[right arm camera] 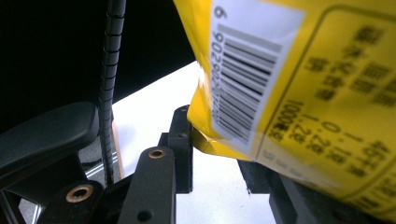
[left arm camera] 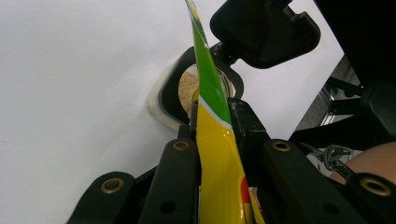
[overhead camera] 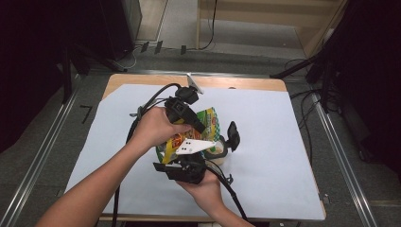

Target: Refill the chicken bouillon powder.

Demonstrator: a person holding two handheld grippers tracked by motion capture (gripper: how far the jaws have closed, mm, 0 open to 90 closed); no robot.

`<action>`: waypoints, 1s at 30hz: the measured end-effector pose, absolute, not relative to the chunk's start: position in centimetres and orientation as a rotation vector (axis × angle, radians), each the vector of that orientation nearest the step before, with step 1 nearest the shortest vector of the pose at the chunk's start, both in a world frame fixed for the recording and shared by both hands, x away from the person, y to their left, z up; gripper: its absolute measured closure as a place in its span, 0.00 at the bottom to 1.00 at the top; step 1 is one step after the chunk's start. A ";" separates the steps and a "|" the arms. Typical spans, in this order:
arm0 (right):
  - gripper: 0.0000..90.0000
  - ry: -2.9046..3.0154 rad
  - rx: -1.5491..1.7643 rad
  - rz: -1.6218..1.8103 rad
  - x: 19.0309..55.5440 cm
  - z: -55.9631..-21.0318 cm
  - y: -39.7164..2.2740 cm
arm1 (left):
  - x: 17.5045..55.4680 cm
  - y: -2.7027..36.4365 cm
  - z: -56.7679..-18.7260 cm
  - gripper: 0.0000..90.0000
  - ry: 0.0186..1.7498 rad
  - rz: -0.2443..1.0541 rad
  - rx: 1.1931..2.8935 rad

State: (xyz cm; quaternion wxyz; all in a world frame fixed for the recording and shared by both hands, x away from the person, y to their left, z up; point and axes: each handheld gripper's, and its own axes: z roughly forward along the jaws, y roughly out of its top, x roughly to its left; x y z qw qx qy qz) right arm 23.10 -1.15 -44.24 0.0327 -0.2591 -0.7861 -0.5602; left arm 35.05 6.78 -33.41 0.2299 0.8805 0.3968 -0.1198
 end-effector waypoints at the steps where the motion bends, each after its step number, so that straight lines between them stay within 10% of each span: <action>1: 0.78 -2.418 -0.797 -1.725 23.1 -44.2 -1.1 | 35.1 6.8 -33.4 0.91 1.092 -0.330 2.423; 30: 0.78 -2.418 -0.801 -1.725 23.0 -44.2 -1.1 | 35.0 6.8 -33.4 0.91 1.088 -0.332 2.424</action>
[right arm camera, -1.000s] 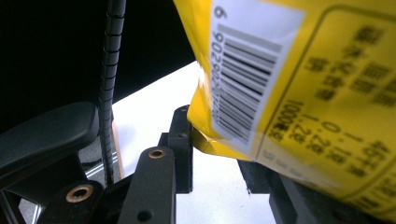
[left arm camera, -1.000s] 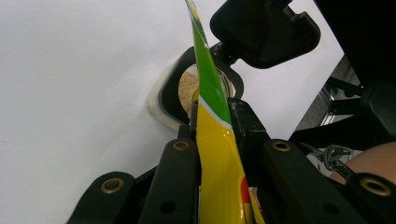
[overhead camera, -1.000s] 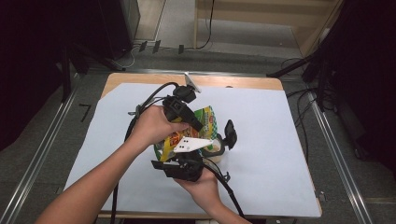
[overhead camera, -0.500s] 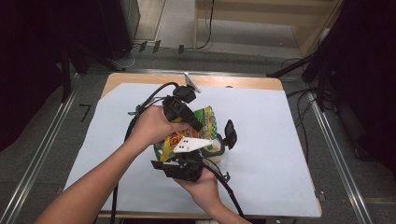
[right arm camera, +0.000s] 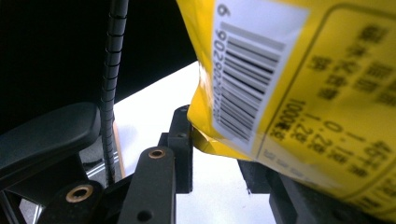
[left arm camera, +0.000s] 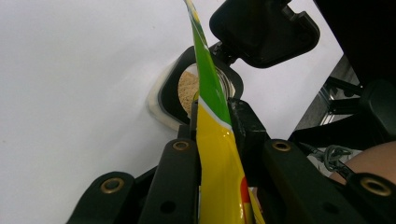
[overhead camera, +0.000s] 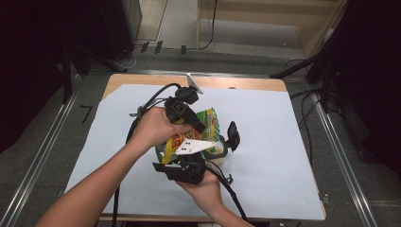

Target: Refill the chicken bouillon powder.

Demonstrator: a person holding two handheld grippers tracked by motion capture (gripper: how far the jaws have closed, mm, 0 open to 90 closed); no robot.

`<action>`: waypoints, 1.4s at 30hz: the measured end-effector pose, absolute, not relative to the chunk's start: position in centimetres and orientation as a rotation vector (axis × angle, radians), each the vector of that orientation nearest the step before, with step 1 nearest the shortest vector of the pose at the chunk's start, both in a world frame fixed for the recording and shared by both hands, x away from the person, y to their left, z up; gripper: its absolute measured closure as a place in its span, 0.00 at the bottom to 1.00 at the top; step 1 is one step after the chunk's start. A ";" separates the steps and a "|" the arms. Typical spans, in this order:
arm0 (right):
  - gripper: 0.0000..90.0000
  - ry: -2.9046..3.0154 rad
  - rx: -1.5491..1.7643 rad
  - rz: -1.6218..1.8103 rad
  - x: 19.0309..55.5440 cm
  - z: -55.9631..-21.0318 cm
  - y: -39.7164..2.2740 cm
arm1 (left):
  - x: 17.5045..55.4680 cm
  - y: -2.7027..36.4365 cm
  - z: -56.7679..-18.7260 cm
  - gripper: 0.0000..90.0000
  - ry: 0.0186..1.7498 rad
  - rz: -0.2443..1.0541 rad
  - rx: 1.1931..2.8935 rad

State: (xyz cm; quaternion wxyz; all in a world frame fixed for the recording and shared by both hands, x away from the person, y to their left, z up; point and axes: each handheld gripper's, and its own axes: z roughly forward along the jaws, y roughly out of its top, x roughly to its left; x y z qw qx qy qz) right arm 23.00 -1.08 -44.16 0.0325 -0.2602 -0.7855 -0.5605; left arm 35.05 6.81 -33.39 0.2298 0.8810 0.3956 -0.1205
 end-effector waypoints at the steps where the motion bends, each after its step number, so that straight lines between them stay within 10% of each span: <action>1: 0.78 -2.418 -0.801 -1.726 23.0 -44.2 -1.1 | 35.0 6.8 -33.4 0.91 1.089 -0.331 2.423; 42: 0.78 -2.427 -0.790 -1.726 22.9 -44.1 -1.1 | 35.1 6.8 -33.4 0.91 1.091 -0.334 2.425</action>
